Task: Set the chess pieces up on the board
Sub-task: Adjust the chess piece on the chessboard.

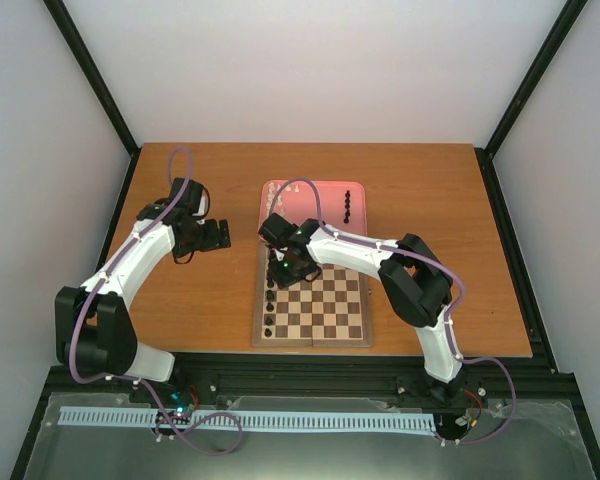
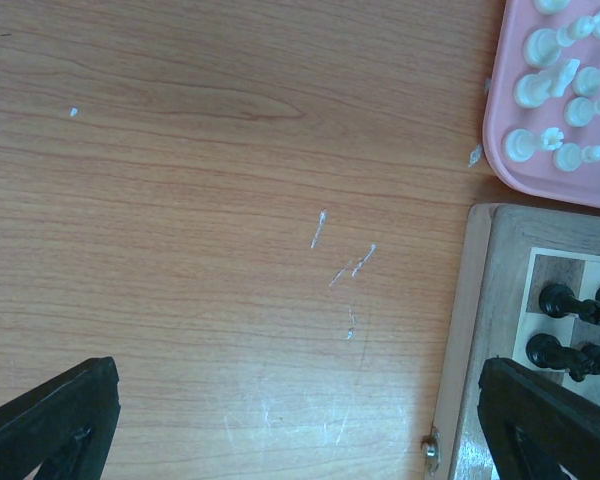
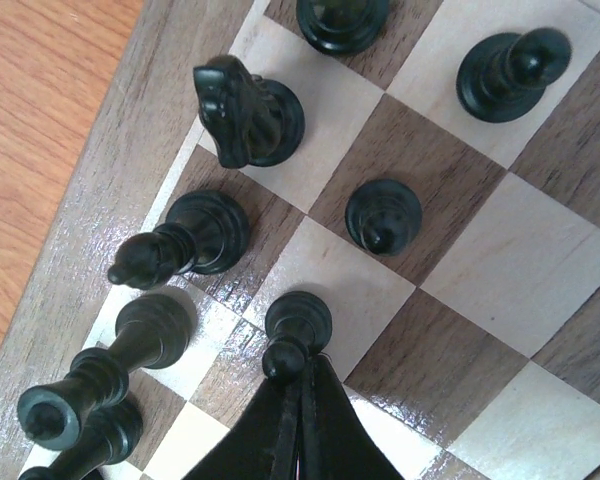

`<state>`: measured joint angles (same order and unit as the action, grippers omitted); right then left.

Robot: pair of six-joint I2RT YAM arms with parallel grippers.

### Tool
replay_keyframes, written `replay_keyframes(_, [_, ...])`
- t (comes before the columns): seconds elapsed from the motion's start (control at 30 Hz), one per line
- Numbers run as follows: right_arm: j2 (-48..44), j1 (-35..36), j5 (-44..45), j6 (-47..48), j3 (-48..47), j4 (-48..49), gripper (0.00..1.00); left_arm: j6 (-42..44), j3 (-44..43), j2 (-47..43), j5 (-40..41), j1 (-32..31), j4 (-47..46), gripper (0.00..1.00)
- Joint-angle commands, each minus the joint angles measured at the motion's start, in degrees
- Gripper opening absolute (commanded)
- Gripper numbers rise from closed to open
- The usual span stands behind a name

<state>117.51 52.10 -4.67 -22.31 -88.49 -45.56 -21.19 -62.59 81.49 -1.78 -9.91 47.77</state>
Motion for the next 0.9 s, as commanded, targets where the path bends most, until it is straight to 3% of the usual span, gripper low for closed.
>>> replay_keyframes(0.0, [2.1,-0.4,1.5,-0.3,-0.9,0.0,0.03,0.7,0.0,0.2,-0.2,0.1,-1.0,1.0])
replay_keyframes(0.47, [1.0,-0.3,1.6,-0.2,-0.2,-1.0,0.03,0.7,0.3,0.2,-0.7,0.2,-1.2,1.0])
replay_keyframes(0.73, [-5.0,-0.3,3.6,-0.1,1.8,-4.9,0.03,0.7,0.3,0.1,-0.9,0.2,-1.1,1.0])
replay_keyframes(0.87, [-10.3,-1.0,6.2,-0.8,2.0,-7.9,0.1,0.7,0.3,0.0,-0.9,0.2,-1.1,1.0])
